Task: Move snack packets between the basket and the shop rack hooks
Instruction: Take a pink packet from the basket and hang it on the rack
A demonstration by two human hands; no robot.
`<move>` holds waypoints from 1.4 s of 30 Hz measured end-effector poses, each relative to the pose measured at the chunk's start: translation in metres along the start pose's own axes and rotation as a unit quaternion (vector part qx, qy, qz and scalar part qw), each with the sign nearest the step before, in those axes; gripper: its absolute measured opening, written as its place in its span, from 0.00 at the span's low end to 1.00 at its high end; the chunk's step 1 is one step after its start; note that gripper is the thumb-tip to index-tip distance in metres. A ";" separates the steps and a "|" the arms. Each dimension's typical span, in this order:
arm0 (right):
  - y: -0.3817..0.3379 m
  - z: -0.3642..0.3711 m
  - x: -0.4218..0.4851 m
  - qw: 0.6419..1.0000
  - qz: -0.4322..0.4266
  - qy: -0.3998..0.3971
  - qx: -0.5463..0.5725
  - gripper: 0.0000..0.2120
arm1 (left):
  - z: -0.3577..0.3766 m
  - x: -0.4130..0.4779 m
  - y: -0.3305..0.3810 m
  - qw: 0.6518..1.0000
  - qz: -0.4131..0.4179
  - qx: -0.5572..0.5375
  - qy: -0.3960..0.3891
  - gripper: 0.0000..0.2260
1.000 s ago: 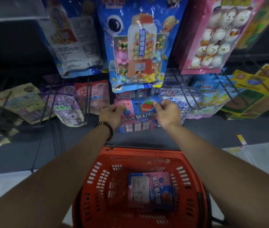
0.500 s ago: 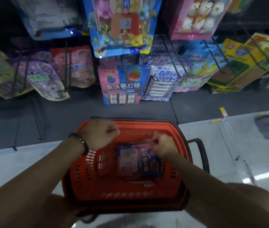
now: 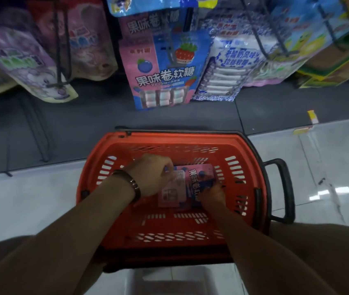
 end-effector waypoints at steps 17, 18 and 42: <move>-0.021 0.023 0.001 0.970 -0.011 -0.135 0.200 0.18 | -0.003 0.008 -0.022 0.999 -0.023 0.044 -0.008 0.08; -0.031 0.009 -0.010 0.974 -0.049 -0.138 0.176 0.25 | -0.003 0.005 -0.023 0.999 -0.026 0.040 -0.006 0.08; -0.160 -0.288 -0.275 0.854 -0.432 -0.076 0.280 0.07 | -0.075 -0.180 0.068 0.818 0.115 -0.474 0.305 0.07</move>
Point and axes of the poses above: each hand's wrist, its own x-axis towards the middle knuckle, its own z-axis out of the palm, y = z × x, the point moved 9 cm from there along x, towards the middle knuckle, and after that the axes turned 4 degrees about -x, right-handed, at the moved point
